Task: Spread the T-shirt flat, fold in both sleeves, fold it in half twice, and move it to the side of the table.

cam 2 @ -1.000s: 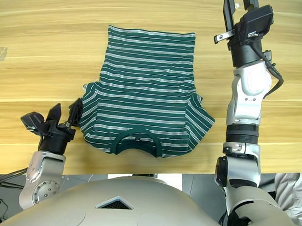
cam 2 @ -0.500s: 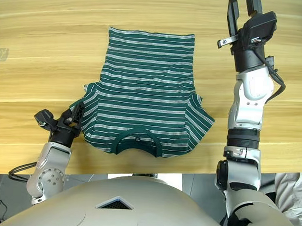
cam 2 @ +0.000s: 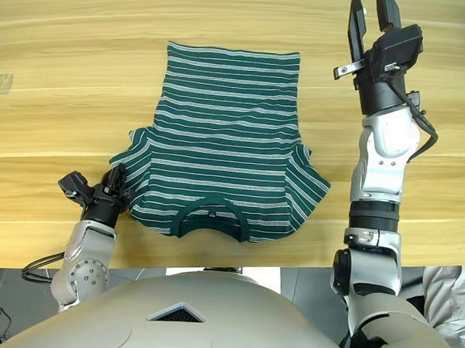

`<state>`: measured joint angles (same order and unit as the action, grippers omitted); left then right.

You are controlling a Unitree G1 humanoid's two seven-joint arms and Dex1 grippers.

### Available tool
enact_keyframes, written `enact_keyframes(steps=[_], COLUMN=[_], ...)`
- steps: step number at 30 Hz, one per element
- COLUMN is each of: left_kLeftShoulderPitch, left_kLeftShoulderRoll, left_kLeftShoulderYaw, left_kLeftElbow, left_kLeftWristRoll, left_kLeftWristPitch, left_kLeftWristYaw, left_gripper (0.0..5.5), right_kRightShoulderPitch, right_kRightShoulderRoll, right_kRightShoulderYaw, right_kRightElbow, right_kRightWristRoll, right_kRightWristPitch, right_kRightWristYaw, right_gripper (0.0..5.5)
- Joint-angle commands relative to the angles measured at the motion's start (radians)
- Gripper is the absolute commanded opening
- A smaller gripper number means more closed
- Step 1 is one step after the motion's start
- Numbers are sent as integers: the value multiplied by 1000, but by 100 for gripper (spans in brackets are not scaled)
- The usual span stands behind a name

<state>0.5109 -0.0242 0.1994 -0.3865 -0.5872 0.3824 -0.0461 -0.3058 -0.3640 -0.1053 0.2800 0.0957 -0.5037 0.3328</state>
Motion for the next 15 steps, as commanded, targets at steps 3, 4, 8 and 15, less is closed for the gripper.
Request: enact_keyframes(steps=[3, 4, 8, 15], left_kLeftShoulderPitch=[10, 12, 22, 46], left_kLeftShoulderRoll=[-14, -14, -3, 52], left_kLeftShoulderYaw=[-4, -8, -41, -155], left_kLeftElbow=[9, -1, -40, -82], left_kLeftWristRoll=[55, 67, 110, 252], left_kLeftWristPitch=[-34, -47, -90, -195], left_kLeftWristYaw=[16, 11, -19, -97], left_gripper=[9, 2, 2, 2], right_kRightShoulderPitch=[10, 9, 8, -1], right_kRightShoulderRoll=[2, 3, 6, 13], right_kRightShoulderYaw=[10, 12, 18, 34], right_kRightElbow=[-11, -9, -5, 11], right_kRightWristRoll=[-6, -7, -10, -16], right_kRightWristPitch=[14, 14, 15, 13], right_kRightWristYaw=[11, 11, 13, 9], right_gripper=[130, 130, 130, 130])
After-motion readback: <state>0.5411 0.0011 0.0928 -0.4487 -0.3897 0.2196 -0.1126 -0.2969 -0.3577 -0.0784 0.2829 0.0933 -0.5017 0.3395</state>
